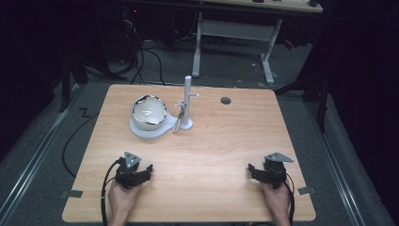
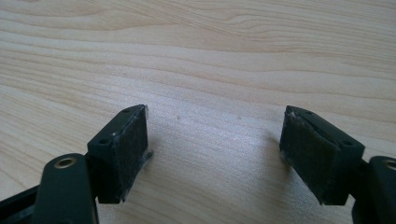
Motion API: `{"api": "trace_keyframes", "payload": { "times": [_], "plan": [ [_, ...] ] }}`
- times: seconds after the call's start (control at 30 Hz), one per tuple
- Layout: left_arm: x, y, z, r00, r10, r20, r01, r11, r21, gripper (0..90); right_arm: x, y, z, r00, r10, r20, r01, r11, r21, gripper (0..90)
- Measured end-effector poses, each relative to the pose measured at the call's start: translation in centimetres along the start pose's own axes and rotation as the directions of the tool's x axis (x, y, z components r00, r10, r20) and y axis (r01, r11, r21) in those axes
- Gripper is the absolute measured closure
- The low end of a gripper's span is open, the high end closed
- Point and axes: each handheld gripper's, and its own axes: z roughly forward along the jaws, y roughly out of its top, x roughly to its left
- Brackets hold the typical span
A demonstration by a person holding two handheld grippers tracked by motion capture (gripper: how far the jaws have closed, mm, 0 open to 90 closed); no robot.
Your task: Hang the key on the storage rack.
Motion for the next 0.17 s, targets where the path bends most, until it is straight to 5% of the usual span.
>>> {"api": "trace_keyframes", "payload": {
  "times": [0.17],
  "plan": [
    [0.01,0.02,0.02,1.0000,-0.001,0.000,0.001,1.0000,0.002,34.5,0.00,0.00,0.00,1.0000,0.000,0.000,0.000,1.000,0.000,23.6]
  ]
}}
